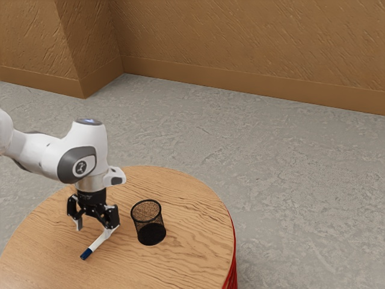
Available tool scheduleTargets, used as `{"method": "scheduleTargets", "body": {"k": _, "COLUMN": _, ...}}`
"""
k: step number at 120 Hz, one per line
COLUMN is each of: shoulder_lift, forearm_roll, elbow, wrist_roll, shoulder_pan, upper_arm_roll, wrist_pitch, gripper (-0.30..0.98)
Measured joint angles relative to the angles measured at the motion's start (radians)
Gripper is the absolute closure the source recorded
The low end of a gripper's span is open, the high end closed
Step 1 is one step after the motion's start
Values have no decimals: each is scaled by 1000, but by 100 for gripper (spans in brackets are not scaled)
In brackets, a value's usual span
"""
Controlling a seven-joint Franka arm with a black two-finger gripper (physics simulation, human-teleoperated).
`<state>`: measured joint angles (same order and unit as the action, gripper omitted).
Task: Put the marker into the pen holder.
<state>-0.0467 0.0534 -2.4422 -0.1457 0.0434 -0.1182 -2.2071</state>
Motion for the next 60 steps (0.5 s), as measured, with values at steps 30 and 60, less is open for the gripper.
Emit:
{"method": "scheduleTargets", "body": {"k": 30, "shoulder_lift": -55, "forearm_roll": -13, "elbow": 17, "wrist_roll": 23, "shoulder_pan": 11, "upper_arm_roll": 0, "wrist_pitch": -112, "gripper": 1}}
{"method": "scheduleTargets", "body": {"k": 60, "shoulder_lift": -60, "forearm_roll": -78, "elbow": 23, "wrist_roll": 79, "shoulder_pan": -3, "upper_arm_roll": -6, "wrist_pitch": -93, "gripper": 1}}
